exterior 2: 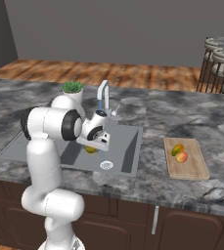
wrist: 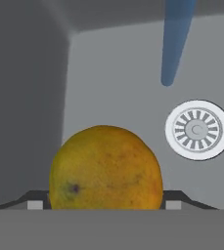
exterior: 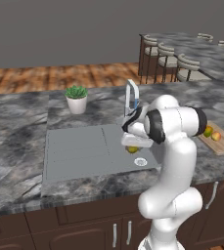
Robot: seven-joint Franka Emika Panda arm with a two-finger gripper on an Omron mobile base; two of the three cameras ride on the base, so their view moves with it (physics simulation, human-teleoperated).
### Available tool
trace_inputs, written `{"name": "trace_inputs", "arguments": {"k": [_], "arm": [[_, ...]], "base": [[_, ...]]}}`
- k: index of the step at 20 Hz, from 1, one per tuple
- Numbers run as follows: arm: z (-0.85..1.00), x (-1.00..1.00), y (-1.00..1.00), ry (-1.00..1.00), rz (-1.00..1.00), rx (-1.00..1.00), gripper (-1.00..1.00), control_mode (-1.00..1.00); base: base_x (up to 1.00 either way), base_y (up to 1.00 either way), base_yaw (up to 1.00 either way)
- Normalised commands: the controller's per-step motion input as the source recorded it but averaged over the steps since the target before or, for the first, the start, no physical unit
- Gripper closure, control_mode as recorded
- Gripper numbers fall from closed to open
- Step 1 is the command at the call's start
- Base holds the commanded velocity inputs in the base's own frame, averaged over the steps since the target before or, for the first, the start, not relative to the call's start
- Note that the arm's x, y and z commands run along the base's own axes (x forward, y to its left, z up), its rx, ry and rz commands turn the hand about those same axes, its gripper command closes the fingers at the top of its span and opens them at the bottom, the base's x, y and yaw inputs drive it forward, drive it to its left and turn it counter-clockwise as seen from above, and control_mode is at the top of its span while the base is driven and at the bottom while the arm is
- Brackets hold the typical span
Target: Pick the mango, orange, mango from the sink and place them on the cutting board to airdry. Then turn off the sink faucet.
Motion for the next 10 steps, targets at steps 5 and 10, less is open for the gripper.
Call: {"name": "trace_inputs", "arguments": {"k": [5,10], "arm": [[0.75,-0.33,0.0,-0.05,0.01,0.0,1.0,-1.0],[0.73,-0.34,0.0,-0.02,0.0,0.0,1.0,-1.0]], "base": [[0.0,0.0,0.0],[0.0,0.0,0.0]]}}
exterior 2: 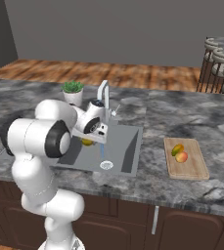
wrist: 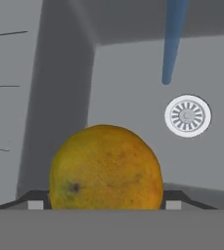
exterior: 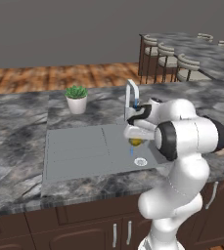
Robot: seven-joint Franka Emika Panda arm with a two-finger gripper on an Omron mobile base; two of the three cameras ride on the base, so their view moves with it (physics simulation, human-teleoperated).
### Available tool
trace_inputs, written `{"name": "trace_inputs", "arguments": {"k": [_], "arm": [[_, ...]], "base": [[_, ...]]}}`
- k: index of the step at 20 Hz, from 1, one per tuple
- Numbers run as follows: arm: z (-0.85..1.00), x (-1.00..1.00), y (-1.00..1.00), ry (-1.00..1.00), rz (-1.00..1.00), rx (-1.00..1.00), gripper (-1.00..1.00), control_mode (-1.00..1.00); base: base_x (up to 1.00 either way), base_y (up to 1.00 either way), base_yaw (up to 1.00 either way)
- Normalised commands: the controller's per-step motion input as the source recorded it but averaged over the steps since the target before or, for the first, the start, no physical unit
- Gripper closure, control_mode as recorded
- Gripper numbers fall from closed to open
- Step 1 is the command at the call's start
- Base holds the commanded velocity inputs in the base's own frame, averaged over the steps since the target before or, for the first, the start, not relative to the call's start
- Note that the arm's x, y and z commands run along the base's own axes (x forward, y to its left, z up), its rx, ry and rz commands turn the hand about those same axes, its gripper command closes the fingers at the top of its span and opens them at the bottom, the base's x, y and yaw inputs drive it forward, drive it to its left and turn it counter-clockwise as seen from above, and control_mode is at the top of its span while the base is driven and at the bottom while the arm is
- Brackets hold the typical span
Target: Pick the mango, orange, mango from the sink and place them on the cutting board to airdry. Then turn off the sink faucet.
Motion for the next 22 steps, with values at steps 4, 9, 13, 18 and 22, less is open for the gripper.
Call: {"name": "trace_inputs", "arguments": {"k": [4,9,13,18,22], "arm": [[0.72,-0.43,-0.01,-0.03,0.0,0.0,1.0,-1.0],[0.58,-0.65,-0.01,-0.01,0.0,0.0,1.0,-1.0],[0.54,-0.81,-0.09,0.0,0.0,0.01,1.0,-1.0],[0.7,-0.77,-0.22,0.0,0.0,0.02,1.0,-1.0],[0.74,-0.7,-0.23,0.0,0.0,0.0,1.0,-1.0]], "base": [[0.0,0.0,0.0],[0.0,0.0,0.0],[0.0,0.0,0.0],[0.0,0.0,0.0],[0.0,0.0,0.0]]}}
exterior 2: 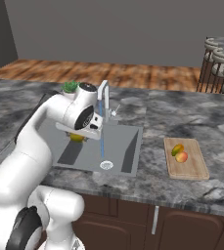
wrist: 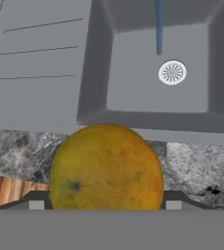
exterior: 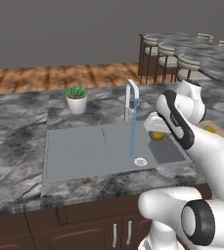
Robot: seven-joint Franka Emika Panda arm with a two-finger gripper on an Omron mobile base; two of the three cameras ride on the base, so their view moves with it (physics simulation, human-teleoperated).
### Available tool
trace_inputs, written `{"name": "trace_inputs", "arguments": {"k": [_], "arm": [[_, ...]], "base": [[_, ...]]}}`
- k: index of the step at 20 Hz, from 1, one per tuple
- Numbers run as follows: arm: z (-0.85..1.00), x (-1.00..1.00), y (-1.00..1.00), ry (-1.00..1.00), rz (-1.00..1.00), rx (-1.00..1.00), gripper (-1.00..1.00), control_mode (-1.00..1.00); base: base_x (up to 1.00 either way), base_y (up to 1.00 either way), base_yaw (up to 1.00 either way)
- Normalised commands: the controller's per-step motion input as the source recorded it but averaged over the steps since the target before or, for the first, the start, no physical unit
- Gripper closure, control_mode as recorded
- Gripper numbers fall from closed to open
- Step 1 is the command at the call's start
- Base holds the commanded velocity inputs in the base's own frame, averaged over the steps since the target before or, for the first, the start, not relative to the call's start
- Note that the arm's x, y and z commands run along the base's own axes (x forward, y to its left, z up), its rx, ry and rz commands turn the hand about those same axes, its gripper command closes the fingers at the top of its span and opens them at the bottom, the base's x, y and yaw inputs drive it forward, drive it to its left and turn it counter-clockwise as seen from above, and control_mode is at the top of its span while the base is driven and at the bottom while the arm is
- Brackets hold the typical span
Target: Pick the mango, orange, mango from the sink and place them on the cutting board to airdry. Then turn off the sink faucet.
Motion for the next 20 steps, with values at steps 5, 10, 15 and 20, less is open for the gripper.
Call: {"name": "trace_inputs", "arguments": {"k": [5,10,15,20], "arm": [[0.5,-0.69,-0.41,-0.04,0.0,0.0,1.0,-1.0],[0.25,-0.59,-0.52,-0.02,-0.03,-0.01,1.0,-1.0],[0.08,-0.4,-0.49,-0.2,-0.08,-0.14,1.0,-1.0],[0.17,0.0,-0.65,-0.06,-0.24,-0.11,1.0,-1.0]], "base": [[0.0,0.0,0.0],[0.0,0.0,0.0],[0.0,0.0,0.0],[0.0,0.0,0.0]]}}
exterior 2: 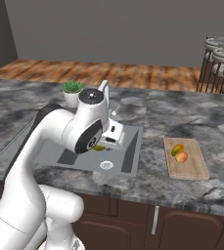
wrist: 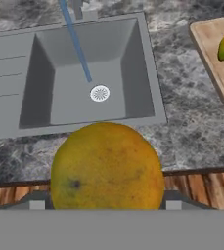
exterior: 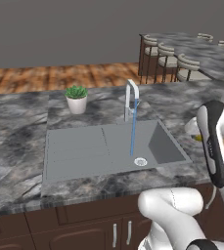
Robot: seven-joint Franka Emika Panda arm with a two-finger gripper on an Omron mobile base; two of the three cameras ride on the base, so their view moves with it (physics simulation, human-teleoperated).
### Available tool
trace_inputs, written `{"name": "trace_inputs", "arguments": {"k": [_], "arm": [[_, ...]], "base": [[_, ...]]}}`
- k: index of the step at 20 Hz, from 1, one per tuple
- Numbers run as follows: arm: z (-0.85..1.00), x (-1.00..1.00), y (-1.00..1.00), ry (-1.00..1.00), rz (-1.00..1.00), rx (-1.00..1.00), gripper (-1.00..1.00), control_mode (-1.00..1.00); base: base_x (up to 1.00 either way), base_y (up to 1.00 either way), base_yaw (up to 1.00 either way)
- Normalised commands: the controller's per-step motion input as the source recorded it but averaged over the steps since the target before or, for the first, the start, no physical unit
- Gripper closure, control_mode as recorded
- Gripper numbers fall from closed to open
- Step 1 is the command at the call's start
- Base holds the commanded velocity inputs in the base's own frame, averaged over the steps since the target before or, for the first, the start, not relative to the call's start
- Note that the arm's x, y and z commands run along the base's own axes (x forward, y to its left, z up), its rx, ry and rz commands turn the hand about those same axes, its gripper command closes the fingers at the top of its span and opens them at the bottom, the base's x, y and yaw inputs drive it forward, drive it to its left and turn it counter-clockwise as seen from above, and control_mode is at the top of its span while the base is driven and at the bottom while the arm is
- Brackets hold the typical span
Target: Pick the mango, orange, mango from the sink and place them on the cutting board to airdry. Then turn off the sink faucet.
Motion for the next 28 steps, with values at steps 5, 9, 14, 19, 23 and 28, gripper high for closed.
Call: {"name": "trace_inputs", "arguments": {"k": [5,9,14,19,23,28], "arm": [[0.26,0.0,-0.76,0.16,-0.27,0.05,1.0,-1.0],[0.09,0.0,-0.64,0.25,-0.23,0.16,1.0,-1.0],[-0.3,0.04,-0.34,-0.02,-0.14,0.0,1.0,-1.0],[-0.3,0.2,-0.22,-0.04,-0.06,0.0,1.0,-1.0],[-0.32,0.23,-0.2,-0.03,-0.01,-0.01,1.0,-1.0],[-0.26,0.17,-0.4,-0.03,-0.04,-0.02,1.0,-1.0]], "base": [[0.0,0.0,0.0],[0.0,0.0,0.0],[0.0,0.0,0.0],[0.0,0.0,0.0],[0.0,0.0,0.0],[0.0,0.0,0.0]]}}
